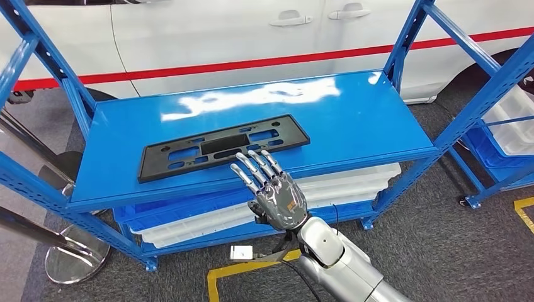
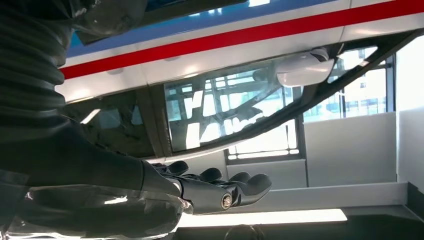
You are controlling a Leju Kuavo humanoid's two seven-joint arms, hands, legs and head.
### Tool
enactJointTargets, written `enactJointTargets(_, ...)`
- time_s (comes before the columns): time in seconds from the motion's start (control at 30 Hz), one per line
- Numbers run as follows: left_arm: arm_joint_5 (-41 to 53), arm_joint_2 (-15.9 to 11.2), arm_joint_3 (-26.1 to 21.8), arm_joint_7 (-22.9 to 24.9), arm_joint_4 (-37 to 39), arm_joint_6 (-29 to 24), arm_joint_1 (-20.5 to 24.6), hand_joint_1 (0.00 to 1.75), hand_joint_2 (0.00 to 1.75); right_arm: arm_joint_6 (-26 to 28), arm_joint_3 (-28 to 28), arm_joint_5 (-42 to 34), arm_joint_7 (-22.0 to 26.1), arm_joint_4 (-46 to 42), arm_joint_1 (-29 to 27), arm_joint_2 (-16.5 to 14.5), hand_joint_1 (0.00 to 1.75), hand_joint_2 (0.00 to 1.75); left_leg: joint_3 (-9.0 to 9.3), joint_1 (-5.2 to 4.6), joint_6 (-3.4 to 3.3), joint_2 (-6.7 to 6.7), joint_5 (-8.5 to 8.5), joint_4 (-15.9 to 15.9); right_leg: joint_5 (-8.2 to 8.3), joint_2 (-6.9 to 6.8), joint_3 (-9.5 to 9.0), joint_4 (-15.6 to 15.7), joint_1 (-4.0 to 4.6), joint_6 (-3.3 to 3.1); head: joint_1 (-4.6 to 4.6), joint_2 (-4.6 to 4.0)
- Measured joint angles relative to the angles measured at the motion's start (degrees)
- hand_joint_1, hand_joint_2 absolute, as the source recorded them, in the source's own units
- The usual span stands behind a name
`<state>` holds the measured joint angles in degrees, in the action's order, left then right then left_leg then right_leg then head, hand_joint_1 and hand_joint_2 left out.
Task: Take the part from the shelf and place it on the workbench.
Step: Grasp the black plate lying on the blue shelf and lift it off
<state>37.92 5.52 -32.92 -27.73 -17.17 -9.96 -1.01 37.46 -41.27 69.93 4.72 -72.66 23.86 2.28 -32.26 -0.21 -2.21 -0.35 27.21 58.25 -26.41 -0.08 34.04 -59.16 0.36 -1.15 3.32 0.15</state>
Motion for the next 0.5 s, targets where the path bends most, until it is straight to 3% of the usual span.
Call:
enactJointTargets(0.07,0.1,-0.2,-0.1,0.3,0.0,0.4,0.2,0.0,0.0,-0.6,0.0,-0.3,0.0,0.8,0.2,-0.3,0.0,1.75,0.01,0.1,0.59,0.06,0.12,-0.1,0.32,0.0,-0.16,0.7,-0.09,-0.13,0.01,0.0)
enactJointTargets(0.13,0.2,-0.4,-0.2,0.5,0.0,0.7,0.3,0.0,0.0,-0.7,0.1,-0.6,0.0,1.4,0.5,-0.6,0.0,1.75,-0.56,0.09,1.23,0.08,1.57,1.7,0.7,-0.1,-0.69,1.6,-0.58,-0.46,0.01,0.0)
enactJointTargets(0.23,0.3,-0.6,-0.2,0.6,0.0,0.8,0.3,0.0,0.0,-0.8,0.1,-0.6,0.0,2.2,0.8,-1.2,0.0,1.75,-5.22,0.6,2.15,0.07,6.56,11.6,0.87,-0.22,-0.92,2.0,-0.85,-0.74,0.0,0.0)
enactJointTargets(0.27,0.3,-0.7,-0.3,0.6,0.0,0.8,0.3,0.0,0.0,-0.8,0.1,-0.6,0.0,2.5,0.8,-1.3,0.0,1.75,-6.74,0.84,2.44,0.08,7.4,14.5,0.84,-0.24,-0.89,2.0,-0.89,-0.7,-0.01,0.0)
enactJointTargets(0.3,0.3,-0.8,-0.3,0.7,0.0,0.8,0.3,0.0,0.0,-0.8,0.1,-0.6,0.0,2.8,0.7,-1.3,0.0,1.75,-7.31,1.05,2.69,0.1,7.06,15.4,0.79,-0.23,-0.89,1.9,-0.96,-0.62,0.0,0.0)
enactJointTargets(0.33,0.3,-0.8,-0.3,0.7,0.0,0.8,0.3,0.0,0.0,-0.8,0.1,-0.6,0.0,3.0,0.7,-1.3,0.0,1.75,-6.8,1.26,2.9,0.12,5.65,14.1,0.69,-0.21,-0.93,1.8,-1.07,-0.47,-0.01,0.0)
enactJointTargets(0.43,0.3,-0.9,-0.3,0.7,0.0,0.8,0.3,0.0,0.0,-0.8,0.1,-0.6,0.0,3.5,0.8,-1.4,0.0,1.75,-1.72,1.65,3.16,0.1,0.37,3.2,0.13,-0.09,-0.97,1.0,-1.31,0.46,0.0,0.0)
enactJointTargets(0.5,0.3,-1.0,-0.3,0.7,0.0,0.8,0.4,0.0,0.0,-0.8,0.1,-0.6,0.0,3.7,0.9,-1.4,0.0,1.75,-0.49,1.51,2.67,-0.08,-0.19,0.4,-0.01,0.01,-0.75,0.7,-1.13,1.15,0.02,0.0)
